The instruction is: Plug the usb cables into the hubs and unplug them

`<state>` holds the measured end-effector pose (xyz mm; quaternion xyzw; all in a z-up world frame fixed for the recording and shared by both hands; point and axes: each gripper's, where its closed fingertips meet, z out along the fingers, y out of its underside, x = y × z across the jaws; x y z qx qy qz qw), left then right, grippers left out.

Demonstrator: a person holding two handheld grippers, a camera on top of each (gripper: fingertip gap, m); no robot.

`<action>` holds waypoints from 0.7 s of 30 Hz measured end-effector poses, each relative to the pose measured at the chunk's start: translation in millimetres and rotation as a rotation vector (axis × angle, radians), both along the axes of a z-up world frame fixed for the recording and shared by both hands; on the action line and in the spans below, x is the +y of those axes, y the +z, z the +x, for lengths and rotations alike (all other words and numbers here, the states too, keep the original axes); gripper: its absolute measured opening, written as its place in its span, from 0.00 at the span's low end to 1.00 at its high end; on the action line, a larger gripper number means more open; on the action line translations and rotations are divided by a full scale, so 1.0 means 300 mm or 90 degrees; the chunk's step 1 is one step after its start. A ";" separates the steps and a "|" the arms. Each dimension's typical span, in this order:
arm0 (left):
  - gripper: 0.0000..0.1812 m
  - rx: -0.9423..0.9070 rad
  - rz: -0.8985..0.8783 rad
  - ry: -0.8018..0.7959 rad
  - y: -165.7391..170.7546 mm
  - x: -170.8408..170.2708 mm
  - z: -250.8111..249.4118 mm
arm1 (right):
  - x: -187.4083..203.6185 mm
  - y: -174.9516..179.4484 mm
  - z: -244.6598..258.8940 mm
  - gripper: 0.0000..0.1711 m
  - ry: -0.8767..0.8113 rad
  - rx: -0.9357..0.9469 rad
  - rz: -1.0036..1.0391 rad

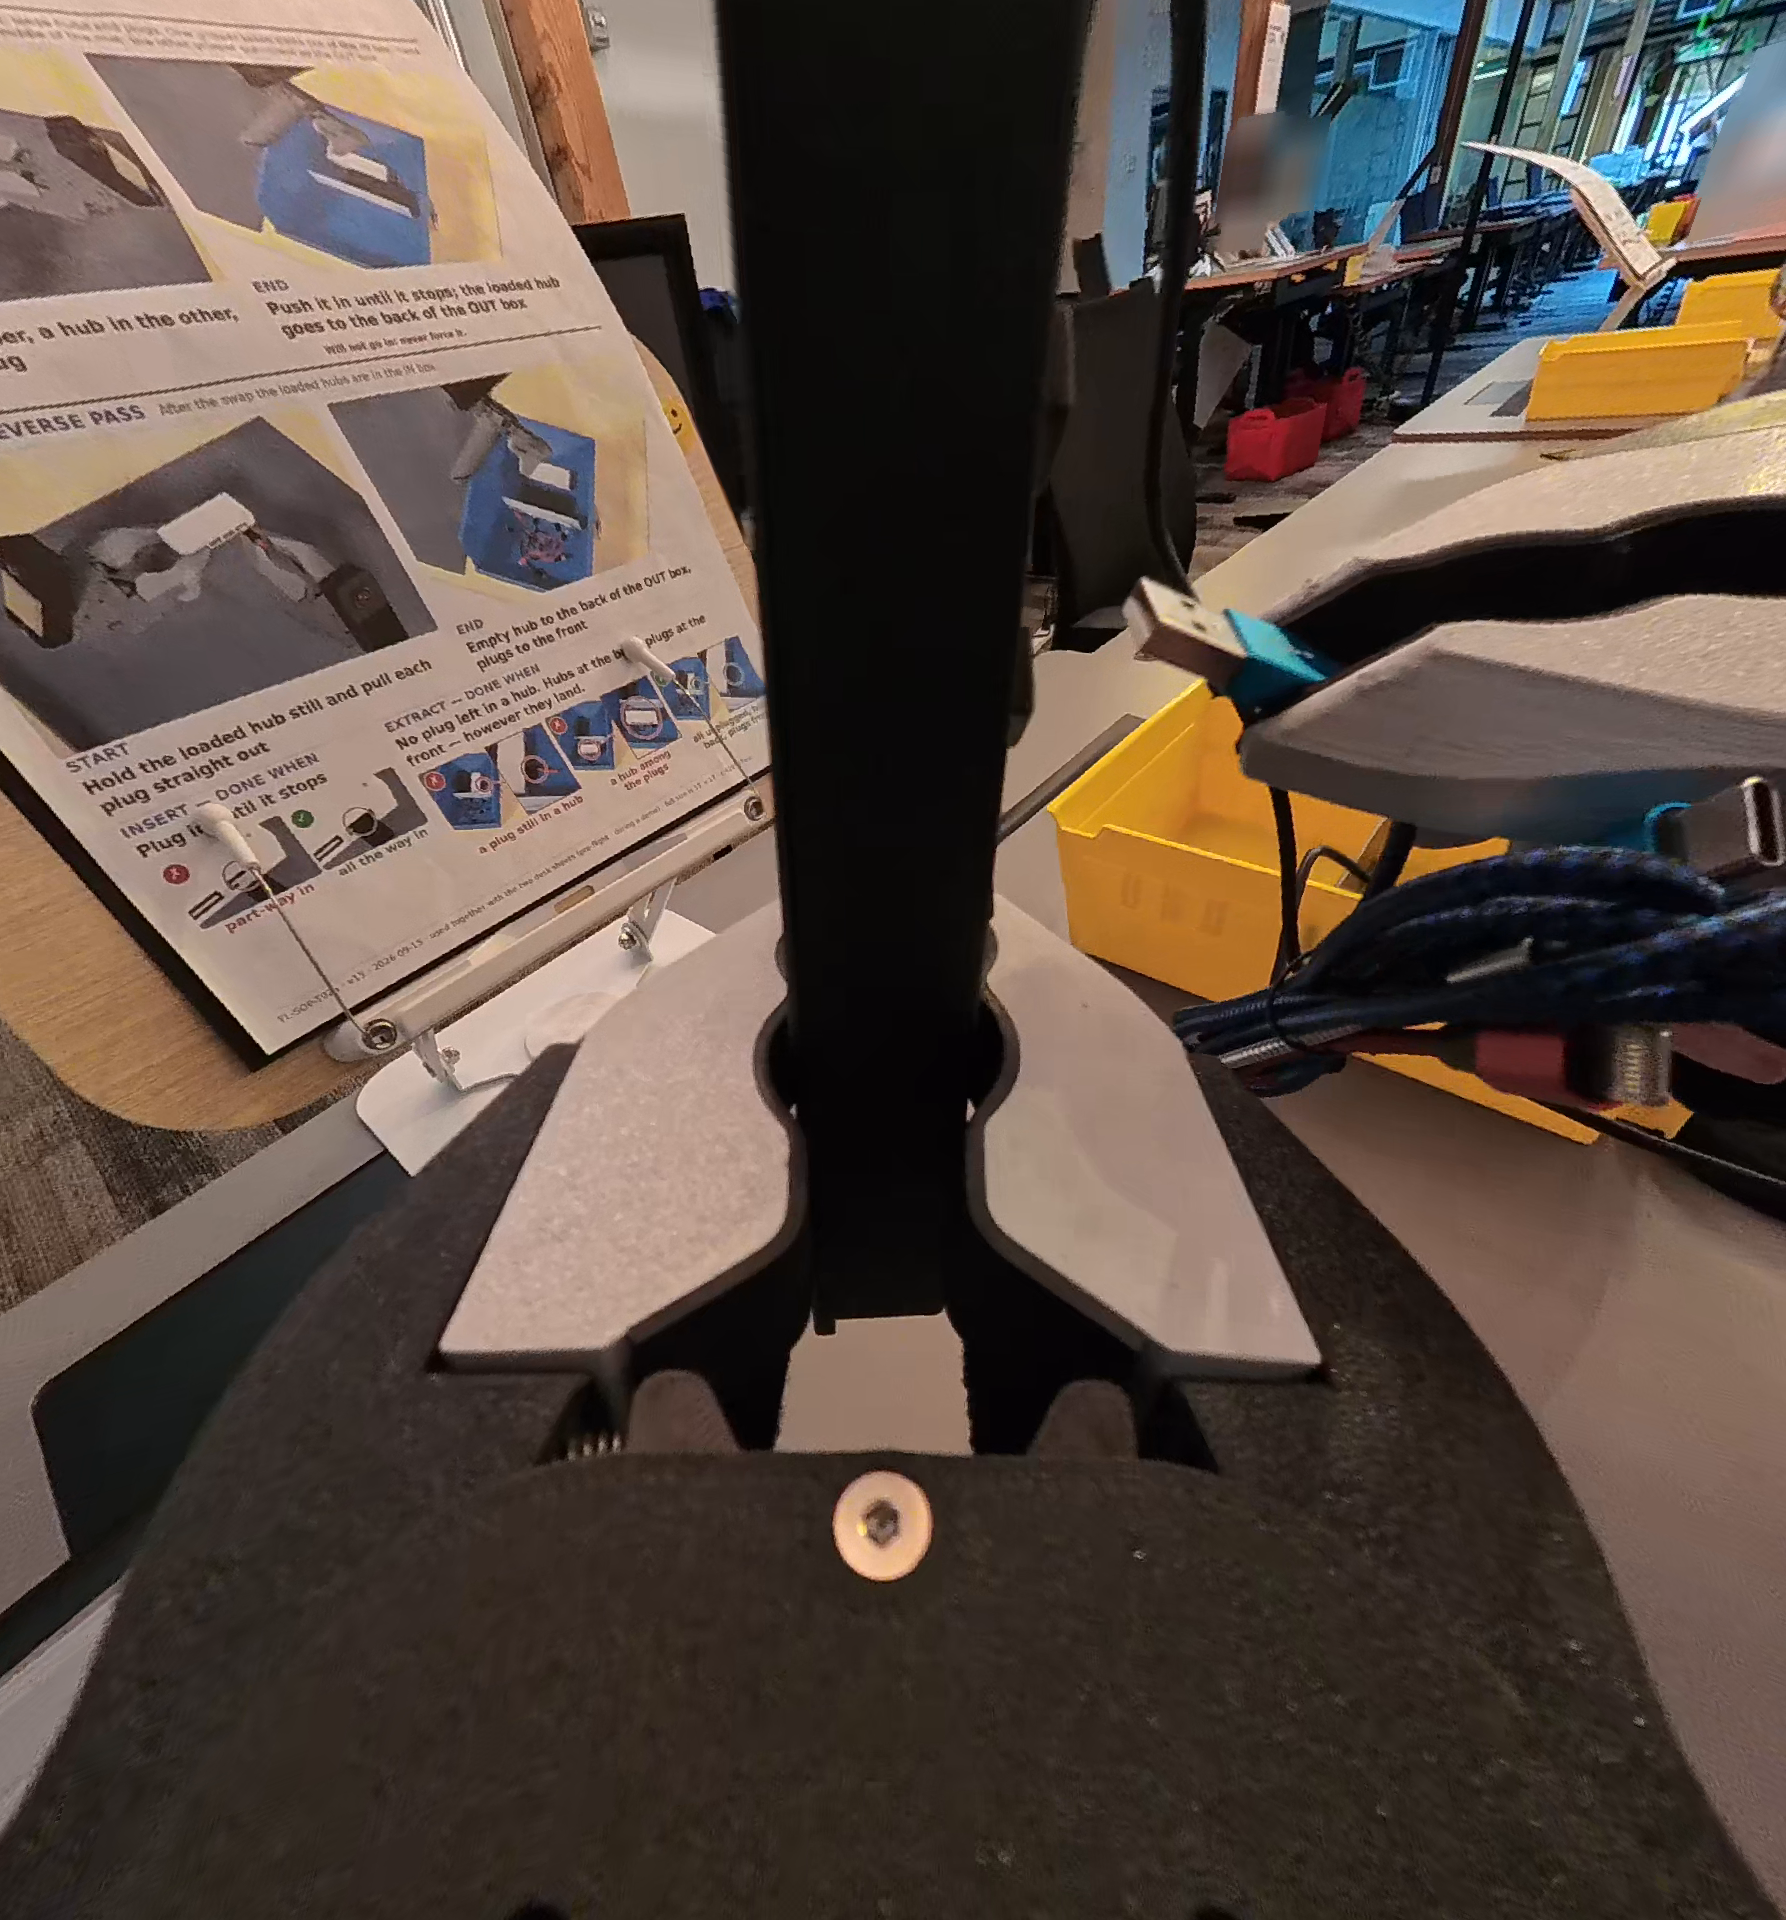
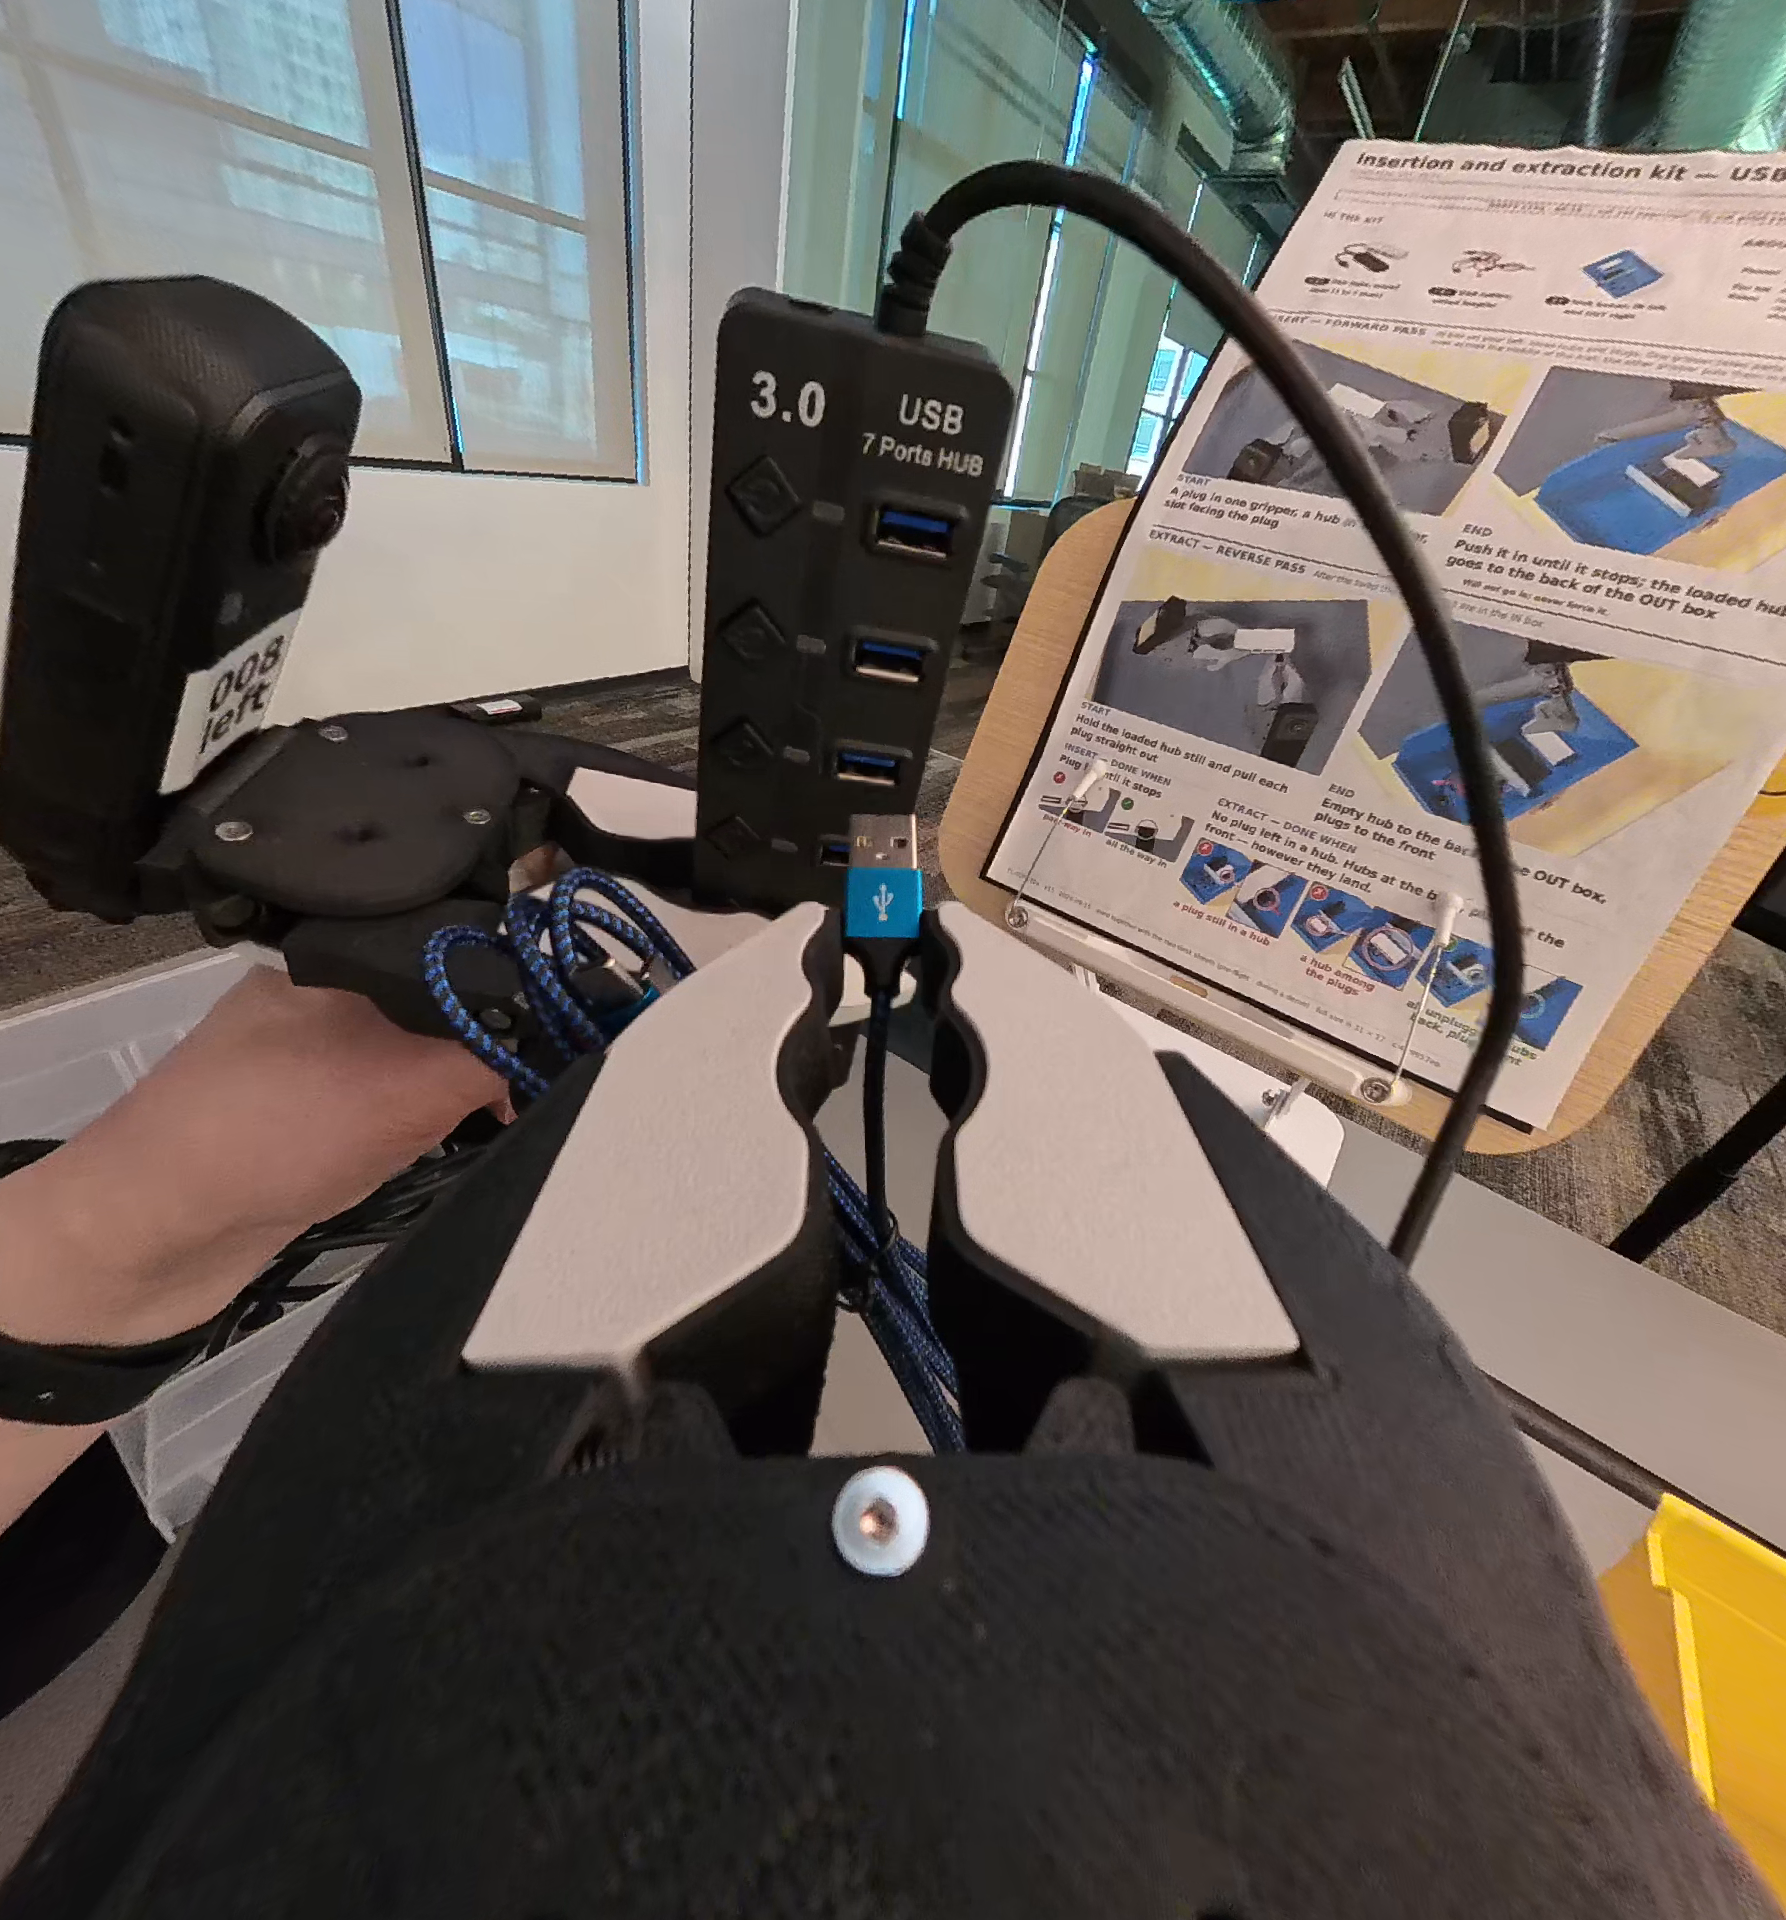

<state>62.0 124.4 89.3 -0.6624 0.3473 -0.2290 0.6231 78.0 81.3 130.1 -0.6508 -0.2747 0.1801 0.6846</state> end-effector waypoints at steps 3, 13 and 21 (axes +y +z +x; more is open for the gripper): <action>0.14 0.001 0.005 -0.008 0.000 -0.005 0.009 | -0.001 -0.002 -0.006 0.09 0.003 -0.002 0.000; 0.14 0.022 0.043 -0.022 -0.001 -0.021 0.041 | -0.003 0.005 0.002 0.09 0.010 0.016 -0.005; 0.14 0.026 0.066 -0.031 0.008 -0.033 0.051 | -0.004 0.006 0.002 0.09 0.022 0.028 -0.014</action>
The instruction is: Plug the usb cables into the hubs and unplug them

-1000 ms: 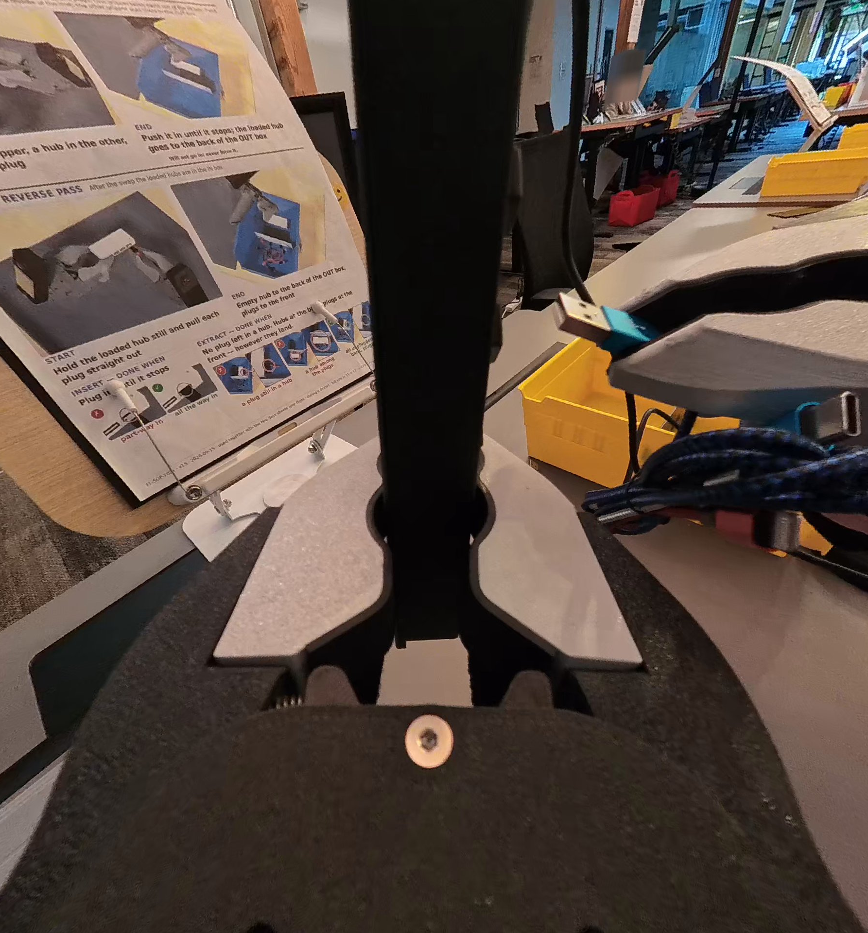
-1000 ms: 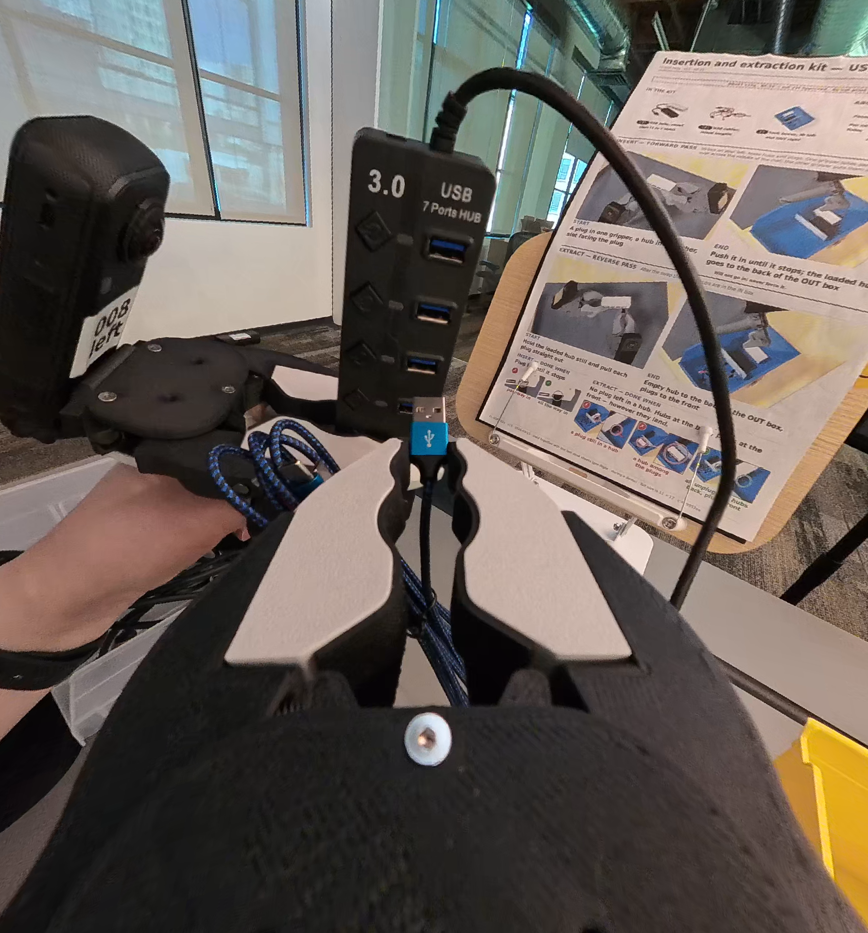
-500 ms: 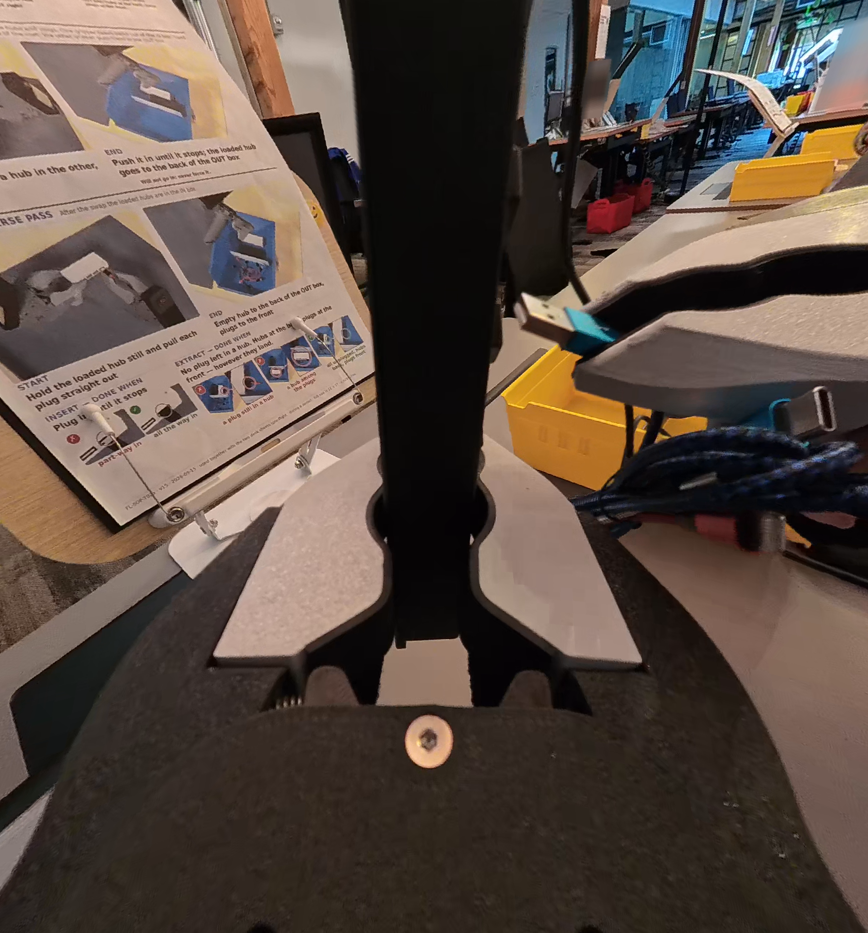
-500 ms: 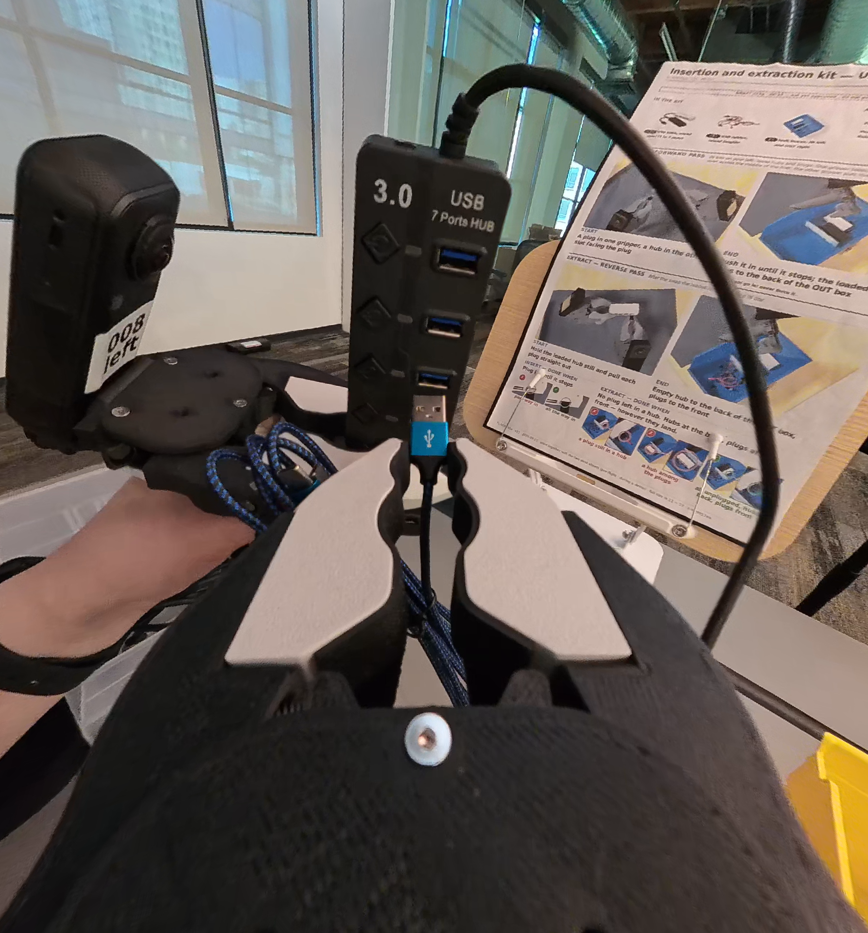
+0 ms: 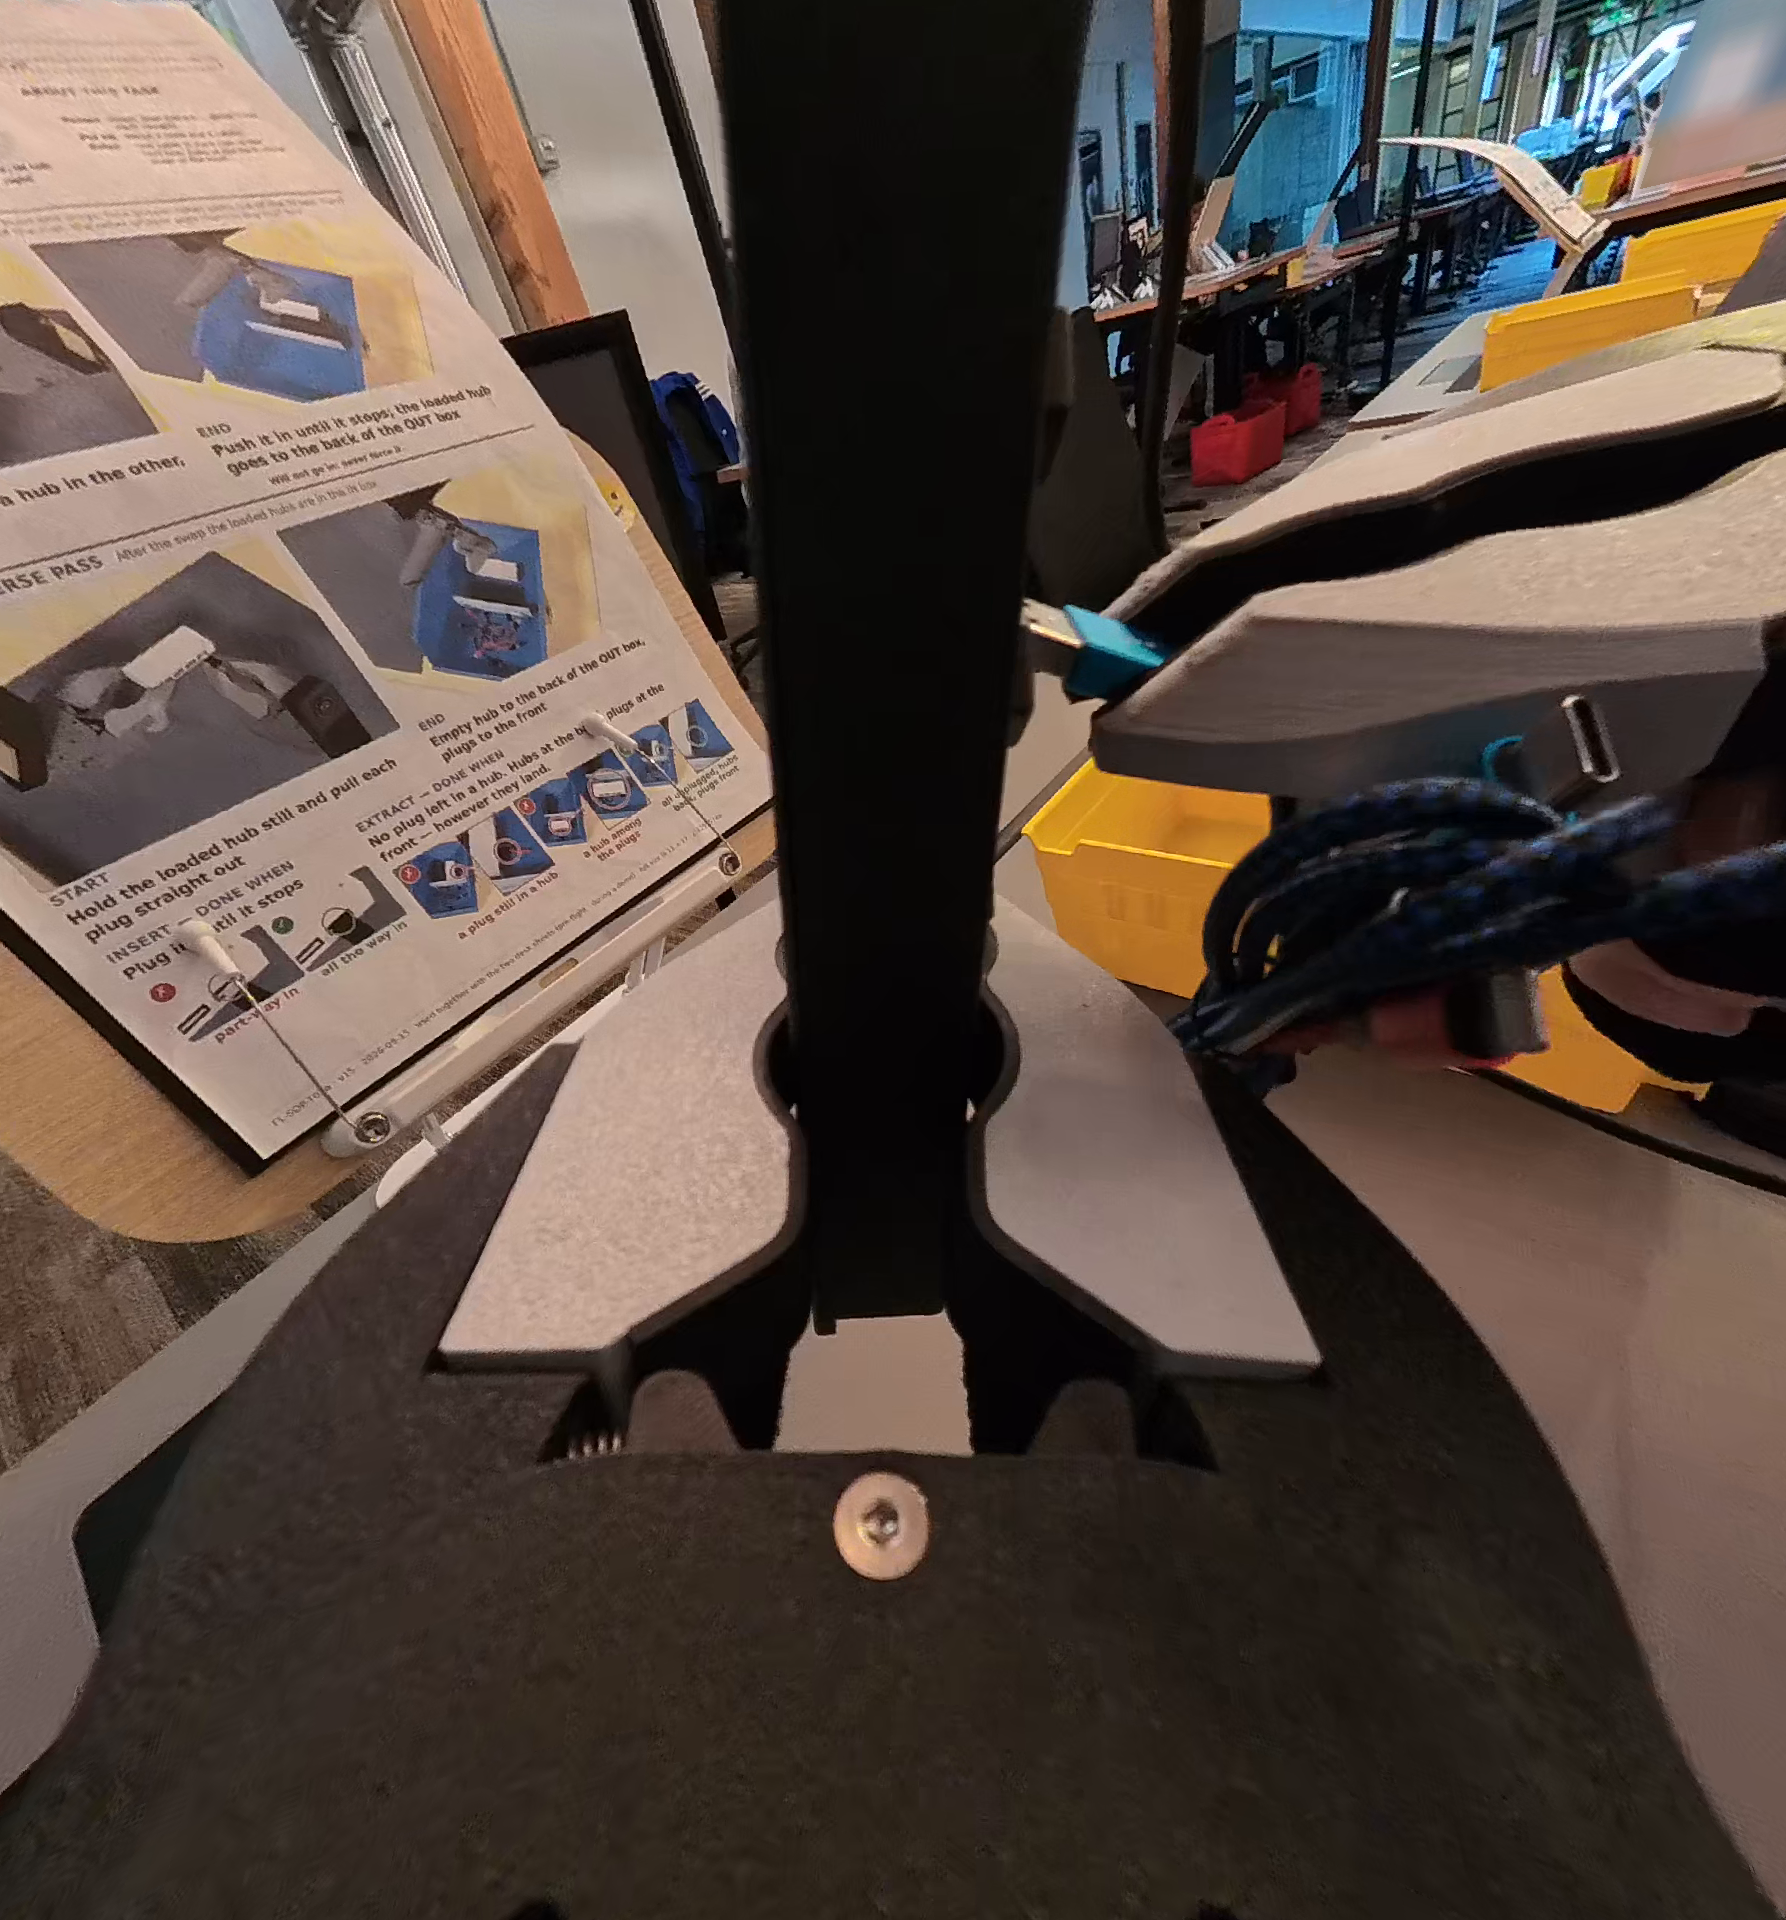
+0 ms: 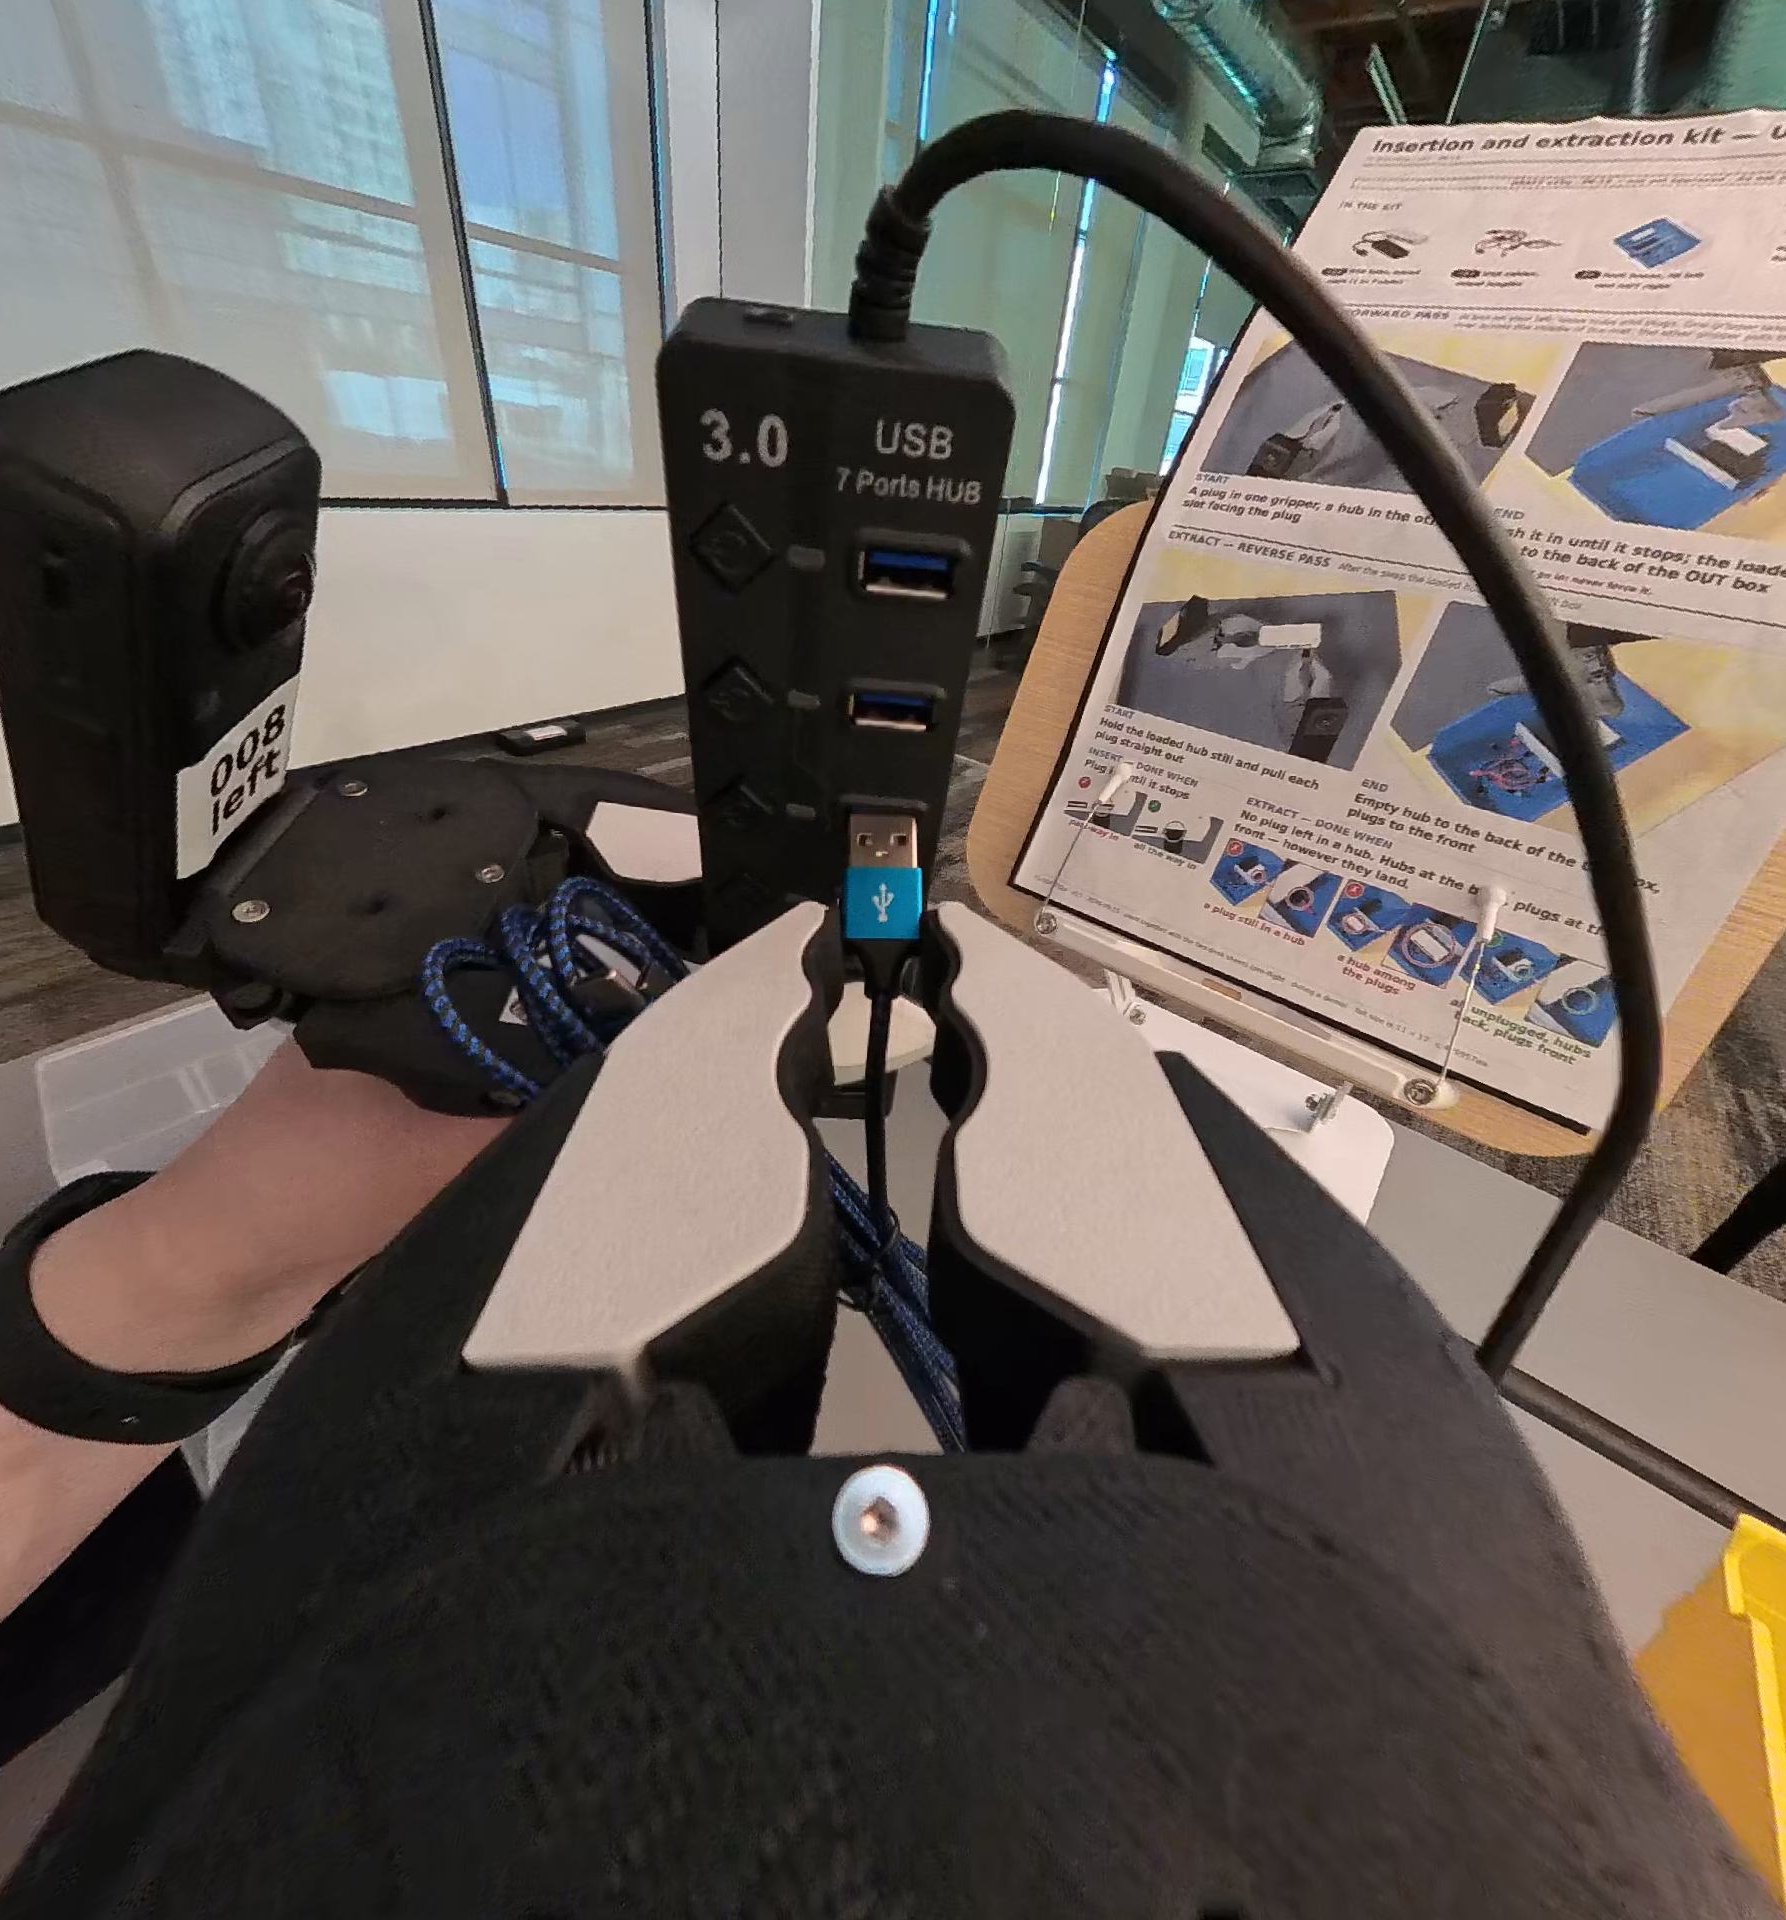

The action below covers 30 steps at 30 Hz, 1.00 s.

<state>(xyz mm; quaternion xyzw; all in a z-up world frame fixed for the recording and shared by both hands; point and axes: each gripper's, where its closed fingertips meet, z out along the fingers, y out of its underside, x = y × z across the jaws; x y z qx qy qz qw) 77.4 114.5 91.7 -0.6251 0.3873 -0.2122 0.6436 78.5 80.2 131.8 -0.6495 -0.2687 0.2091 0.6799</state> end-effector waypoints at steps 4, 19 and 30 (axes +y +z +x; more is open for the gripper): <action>0.14 0.007 0.014 -0.002 0.002 -0.002 0.002 | -0.002 -0.004 -0.003 0.09 0.016 0.010 -0.017; 0.14 0.106 0.124 0.044 0.014 0.003 -0.038 | -0.019 -0.012 -0.013 0.09 0.058 0.011 -0.047; 0.14 0.142 0.153 0.041 0.021 -0.011 -0.053 | -0.034 -0.008 -0.023 0.09 0.062 -0.008 -0.034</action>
